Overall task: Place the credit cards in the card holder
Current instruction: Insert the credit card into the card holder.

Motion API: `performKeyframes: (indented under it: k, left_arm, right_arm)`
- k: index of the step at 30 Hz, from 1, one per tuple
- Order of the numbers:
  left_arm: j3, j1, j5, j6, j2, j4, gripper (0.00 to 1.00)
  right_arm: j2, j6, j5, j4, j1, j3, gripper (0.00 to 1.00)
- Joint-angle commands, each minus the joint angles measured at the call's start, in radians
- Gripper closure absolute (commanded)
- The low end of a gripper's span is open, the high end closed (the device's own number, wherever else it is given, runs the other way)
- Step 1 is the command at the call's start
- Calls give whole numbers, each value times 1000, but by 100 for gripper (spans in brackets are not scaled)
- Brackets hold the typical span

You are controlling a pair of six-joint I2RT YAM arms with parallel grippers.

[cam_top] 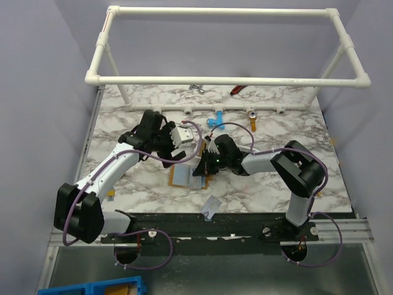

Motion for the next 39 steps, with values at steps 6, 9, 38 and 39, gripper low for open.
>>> performKeyframes:
  k: [6, 9, 38, 39]
  left_arm:
    - [-128, -4, -99, 607, 73, 20, 5]
    - [-123, -11, -110, 668, 123, 20, 7]
    - [-71, -337, -115, 619, 296, -88, 28]
    - [-71, -349, -116, 608, 299, -84, 29]
  right_arm:
    - [-48, -35, 66, 0, 9, -65, 99]
    - [-63, -35, 76, -6, 9, -71, 99]
    - [-326, -68, 129, -110, -79, -306, 99]
    - [-326, -68, 121, -108, -78, -295, 99]
